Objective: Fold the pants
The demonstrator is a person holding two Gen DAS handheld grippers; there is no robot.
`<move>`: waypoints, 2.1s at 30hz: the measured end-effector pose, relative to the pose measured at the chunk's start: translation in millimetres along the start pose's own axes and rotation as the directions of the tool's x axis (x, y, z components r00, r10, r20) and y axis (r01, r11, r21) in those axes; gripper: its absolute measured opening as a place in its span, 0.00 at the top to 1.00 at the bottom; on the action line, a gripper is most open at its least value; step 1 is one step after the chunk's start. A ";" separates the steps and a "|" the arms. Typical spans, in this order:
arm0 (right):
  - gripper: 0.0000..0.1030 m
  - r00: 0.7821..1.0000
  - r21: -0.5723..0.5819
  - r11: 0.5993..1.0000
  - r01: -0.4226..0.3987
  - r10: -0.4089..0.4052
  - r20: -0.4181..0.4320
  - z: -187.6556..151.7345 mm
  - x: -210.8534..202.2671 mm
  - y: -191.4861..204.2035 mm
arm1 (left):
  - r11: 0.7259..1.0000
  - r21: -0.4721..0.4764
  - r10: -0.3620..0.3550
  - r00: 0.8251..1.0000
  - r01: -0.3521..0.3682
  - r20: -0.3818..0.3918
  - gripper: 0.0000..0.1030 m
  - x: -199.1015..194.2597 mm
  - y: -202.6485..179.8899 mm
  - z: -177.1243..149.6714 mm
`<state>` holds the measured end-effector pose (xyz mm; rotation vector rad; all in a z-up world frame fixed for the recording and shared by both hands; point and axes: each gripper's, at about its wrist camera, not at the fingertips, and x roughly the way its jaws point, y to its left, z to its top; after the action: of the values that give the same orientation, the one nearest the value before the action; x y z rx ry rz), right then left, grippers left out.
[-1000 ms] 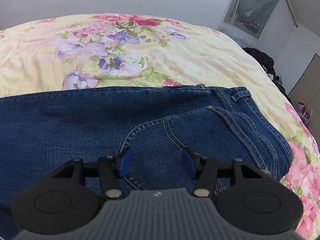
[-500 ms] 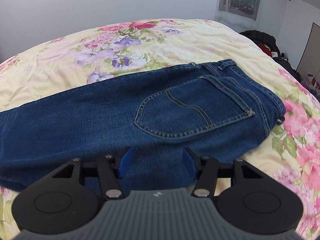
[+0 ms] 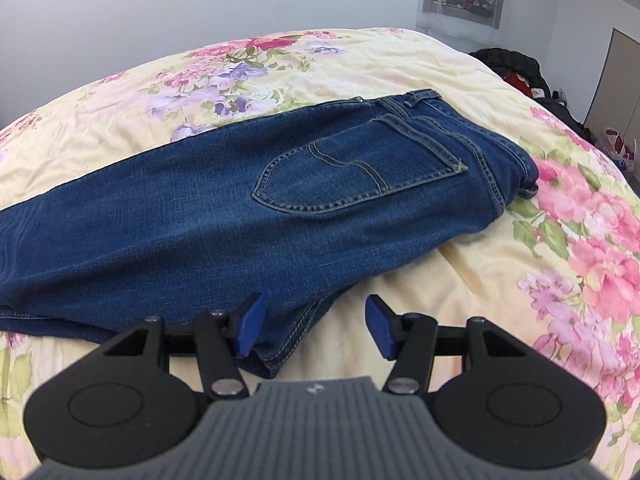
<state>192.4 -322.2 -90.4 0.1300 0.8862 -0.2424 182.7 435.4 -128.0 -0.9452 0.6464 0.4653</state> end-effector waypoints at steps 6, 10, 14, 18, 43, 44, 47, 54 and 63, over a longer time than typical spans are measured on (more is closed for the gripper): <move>0.49 1.000 0.012 1.000 -0.006 0.006 0.013 -15.0 -14.8 1.9 | 0.984 -0.150 -0.091 0.994 0.098 0.055 0.59 -0.8 10.5 -4.3; 0.50 1.000 0.017 1.000 0.000 0.000 0.006 -34.8 -21.3 6.8 | 0.983 -0.153 -0.092 0.994 0.101 0.065 0.53 -6.5 12.3 -5.6; 0.56 1.000 -0.038 0.999 0.008 -0.007 0.016 -41.3 -10.8 25.3 | 0.994 -0.101 -0.043 0.998 0.047 0.044 0.54 2.3 4.4 -5.1; 0.75 0.996 -0.034 0.996 0.080 -0.079 0.032 -30.7 3.0 31.2 | 0.998 -0.038 0.049 0.996 -0.047 0.070 0.76 10.1 -9.4 -5.8; 0.74 1.000 0.091 0.995 -0.030 0.030 -0.004 -17.0 -12.5 -12.6 | 0.970 0.240 0.022 0.994 -0.048 0.111 0.40 -30.8 -50.4 30.1; 0.74 1.000 0.091 0.995 -0.028 0.028 0.008 -14.2 -13.2 -10.4 | 0.967 0.253 0.015 0.996 -0.037 0.090 0.37 -24.1 -54.2 30.3; 0.74 0.999 0.089 0.996 -0.023 0.021 0.028 -7.5 -13.3 -3.8 | 0.945 0.311 0.083 0.995 -0.095 0.053 0.38 4.1 -64.0 22.4; 0.74 0.998 0.037 0.999 0.013 -0.015 0.061 0.7 -20.4 2.2 | 0.890 0.428 0.113 0.985 -0.158 0.128 0.93 20.3 -77.9 4.8; 0.74 0.997 -0.004 1.000 0.009 -0.009 0.071 7.5 -1.9 11.4 | 0.878 0.420 0.181 0.972 -0.229 0.152 0.94 20.4 -54.0 10.4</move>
<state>199.8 -312.5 -84.0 0.1130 0.8165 -0.2522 234.2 418.4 -105.8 -0.4226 0.7184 0.5287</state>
